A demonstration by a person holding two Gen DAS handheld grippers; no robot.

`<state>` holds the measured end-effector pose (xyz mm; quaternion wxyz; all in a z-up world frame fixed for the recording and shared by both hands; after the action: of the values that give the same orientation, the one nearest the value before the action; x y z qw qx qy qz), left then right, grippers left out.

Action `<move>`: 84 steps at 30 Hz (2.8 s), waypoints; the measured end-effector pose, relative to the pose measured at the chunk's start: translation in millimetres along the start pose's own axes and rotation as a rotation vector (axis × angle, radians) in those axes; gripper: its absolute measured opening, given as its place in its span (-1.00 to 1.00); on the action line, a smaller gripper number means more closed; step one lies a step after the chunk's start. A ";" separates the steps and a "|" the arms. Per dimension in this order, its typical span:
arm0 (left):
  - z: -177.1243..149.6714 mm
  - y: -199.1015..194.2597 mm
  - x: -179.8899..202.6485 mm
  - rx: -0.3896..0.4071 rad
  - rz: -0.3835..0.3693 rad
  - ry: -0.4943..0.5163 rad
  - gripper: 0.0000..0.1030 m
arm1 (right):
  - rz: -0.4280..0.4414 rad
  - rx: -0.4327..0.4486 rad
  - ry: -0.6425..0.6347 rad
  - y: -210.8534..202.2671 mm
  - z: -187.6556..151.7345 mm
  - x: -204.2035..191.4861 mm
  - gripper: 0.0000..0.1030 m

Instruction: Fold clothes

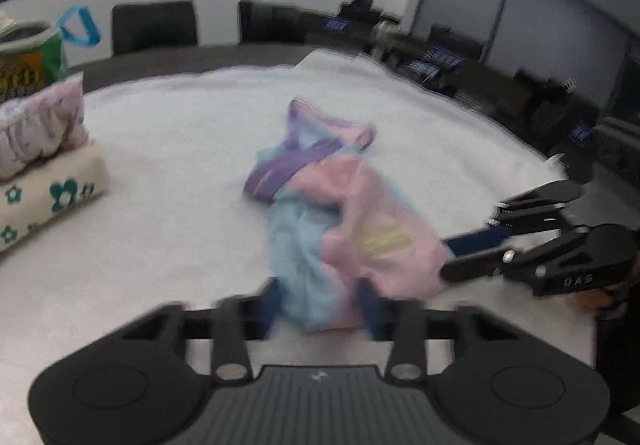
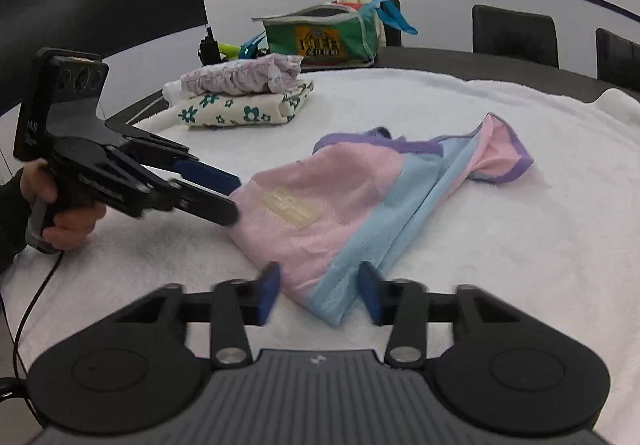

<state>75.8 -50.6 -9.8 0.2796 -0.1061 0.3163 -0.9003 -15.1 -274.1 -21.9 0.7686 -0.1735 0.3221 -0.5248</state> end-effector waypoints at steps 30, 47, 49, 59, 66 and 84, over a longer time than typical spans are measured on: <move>61.1 1.7 -18.3 -0.026 0.076 -0.361 -0.34 | -0.092 0.133 0.090 -48.8 60.0 35.2 -0.18; 33.0 49.9 -68.9 0.051 0.028 -0.497 -0.22 | 0.070 0.084 -0.095 57.3 126.5 23.2 -0.95; 33.9 52.4 -68.9 0.084 -0.015 -0.507 -0.15 | 0.292 0.217 -0.206 15.5 116.3 14.5 -0.95; 48.5 78.3 -71.5 0.115 -0.057 -0.578 -0.05 | 0.234 0.219 -0.033 9.7 118.0 80.2 -0.94; 91.7 93.2 -52.2 -0.006 0.072 -0.329 -0.04 | -0.167 0.010 0.134 60.6 125.0 127.2 -0.26; 86.2 73.1 -33.0 -0.089 0.537 -0.269 -0.99 | -0.142 0.040 -0.044 71.7 122.4 79.2 -0.97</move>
<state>166.5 -122.8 10.7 0.5420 -0.1494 0.3324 -0.7572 136.8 -327.6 -0.4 0.7398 -0.1920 0.2813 -0.5802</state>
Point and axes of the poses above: each gripper's, at about its wrist camera, not at the fingertips, and y roughly the way its jaws point, x to its right, z to its top, the point moved 3 cm from there along y, roughly the way its jaws point, and after that the axes turned 13 degrees about y, right-handed, at the moved point
